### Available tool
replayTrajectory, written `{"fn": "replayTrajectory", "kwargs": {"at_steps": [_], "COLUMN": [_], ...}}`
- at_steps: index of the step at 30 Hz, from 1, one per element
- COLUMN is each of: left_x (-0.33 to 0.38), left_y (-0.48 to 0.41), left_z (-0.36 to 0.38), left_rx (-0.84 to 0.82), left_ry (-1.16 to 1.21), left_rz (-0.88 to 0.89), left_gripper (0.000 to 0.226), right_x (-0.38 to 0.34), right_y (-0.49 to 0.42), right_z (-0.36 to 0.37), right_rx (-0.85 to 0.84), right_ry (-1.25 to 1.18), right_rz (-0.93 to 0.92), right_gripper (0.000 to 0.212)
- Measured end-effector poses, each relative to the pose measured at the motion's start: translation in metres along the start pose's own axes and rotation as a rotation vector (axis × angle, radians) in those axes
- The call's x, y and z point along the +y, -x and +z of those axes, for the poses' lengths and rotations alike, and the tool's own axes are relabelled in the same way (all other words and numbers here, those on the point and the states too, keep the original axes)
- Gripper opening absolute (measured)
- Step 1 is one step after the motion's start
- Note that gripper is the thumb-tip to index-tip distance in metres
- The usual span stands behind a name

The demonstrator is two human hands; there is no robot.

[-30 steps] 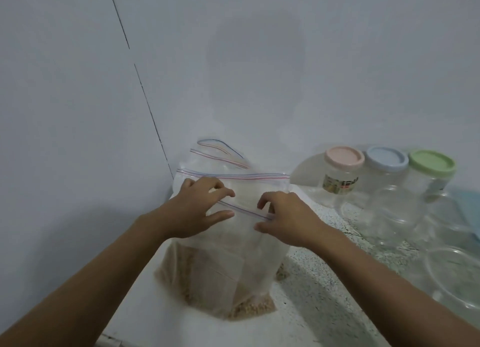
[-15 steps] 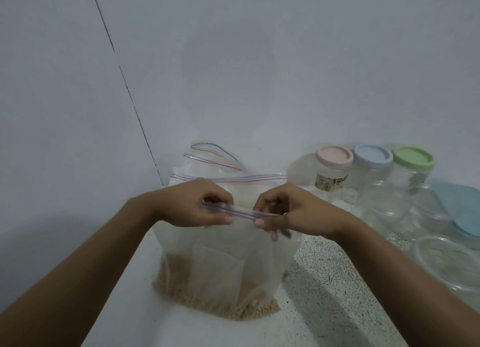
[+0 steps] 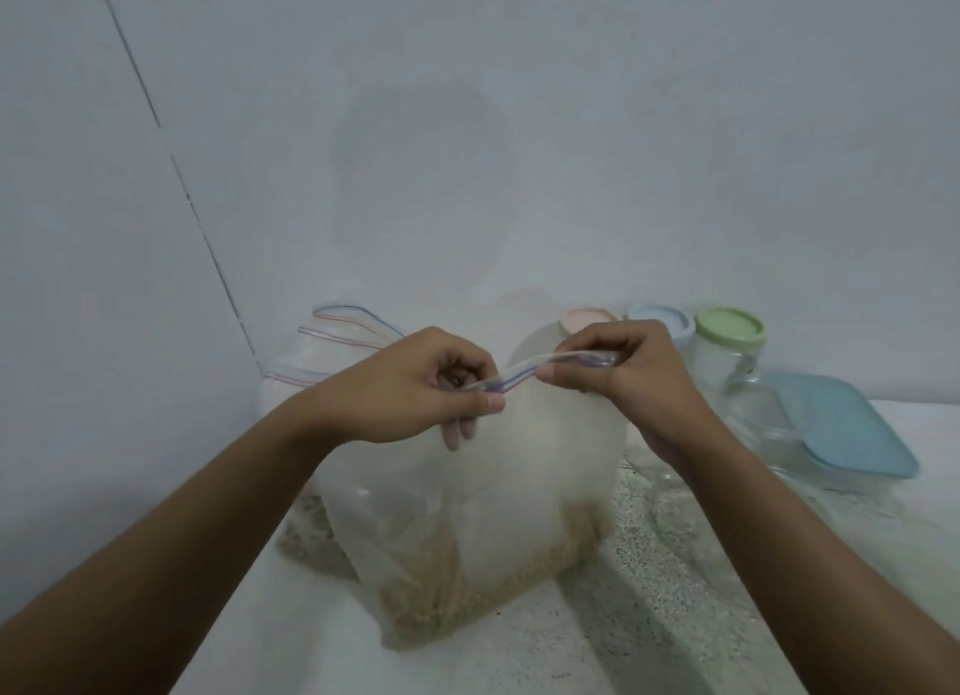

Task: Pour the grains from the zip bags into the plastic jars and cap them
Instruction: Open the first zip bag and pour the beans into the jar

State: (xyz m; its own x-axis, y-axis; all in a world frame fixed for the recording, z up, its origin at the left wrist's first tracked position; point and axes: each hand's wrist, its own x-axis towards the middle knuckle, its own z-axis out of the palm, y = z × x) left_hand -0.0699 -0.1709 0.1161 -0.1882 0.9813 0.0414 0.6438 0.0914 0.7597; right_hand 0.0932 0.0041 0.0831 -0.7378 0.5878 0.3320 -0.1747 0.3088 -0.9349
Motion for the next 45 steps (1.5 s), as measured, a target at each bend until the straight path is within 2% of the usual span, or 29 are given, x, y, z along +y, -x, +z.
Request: {"fn": "replayTrajectory", "kwargs": {"at_steps": [3,6,8,10,12,15,19,22,27,31,34,37,39,41,45], "left_x": [0.018,0.033,0.04,0.046,0.052,0.047,0.038,0.037,0.025,0.01,0.005,0.004,0.003,0.007,0.009], "left_y": [-0.019,-0.038,-0.048,-0.056,-0.064,-0.07,-0.072,-0.068,-0.066,-0.067,-0.067,-0.066,-0.065,-0.063,-0.058], "left_z": [0.02,0.04,0.053,0.066,0.082,0.102,0.132,0.147,0.156,0.156,0.161,0.172,0.178,0.18,0.175], "left_rx": [0.058,0.156,0.206,0.261,0.315,0.354,0.375,0.31,0.225,0.258,0.326,0.389,0.417,0.446,0.475], "left_ry": [0.085,0.214,0.259,0.32,0.368,0.397,0.445,0.535,0.508,0.393,0.484,0.556,0.57,0.528,0.282], "left_rz": [-0.011,-0.056,-0.081,-0.109,-0.139,-0.165,-0.217,-0.228,-0.216,-0.189,-0.197,-0.221,-0.21,-0.174,-0.088], "left_gripper": [0.018,0.018,0.02,0.02,0.019,0.022,0.03,0.027,0.026,0.019,0.018,0.03,0.019,0.005,0.012], "right_x": [0.002,0.01,0.015,0.019,0.022,0.024,0.036,0.045,0.057,0.062,0.063,0.063,0.062,0.061,0.061], "right_y": [-0.002,-0.003,0.002,0.01,0.021,0.032,0.045,0.055,0.067,0.067,0.065,0.064,0.065,0.066,0.063], "right_z": [-0.019,-0.034,-0.042,-0.046,-0.052,-0.053,-0.061,-0.069,-0.073,-0.076,-0.077,-0.078,-0.08,-0.081,-0.084], "right_rx": [0.18,0.308,0.333,0.35,0.334,0.159,0.016,0.02,0.049,0.037,0.03,0.035,0.029,0.021,0.052], "right_ry": [0.036,0.178,0.282,0.321,0.237,-0.004,-0.076,-0.057,-0.031,-0.057,-0.129,-0.133,-0.111,-0.087,-0.026], "right_rz": [-0.001,-0.013,-0.034,-0.037,0.027,0.197,0.286,0.277,0.255,0.29,0.323,0.338,0.328,0.307,0.292], "right_gripper": [0.031,0.067,0.079,0.071,0.049,0.027,0.024,0.023,0.026,0.023,0.02,0.019,0.018,0.016,0.014]}}
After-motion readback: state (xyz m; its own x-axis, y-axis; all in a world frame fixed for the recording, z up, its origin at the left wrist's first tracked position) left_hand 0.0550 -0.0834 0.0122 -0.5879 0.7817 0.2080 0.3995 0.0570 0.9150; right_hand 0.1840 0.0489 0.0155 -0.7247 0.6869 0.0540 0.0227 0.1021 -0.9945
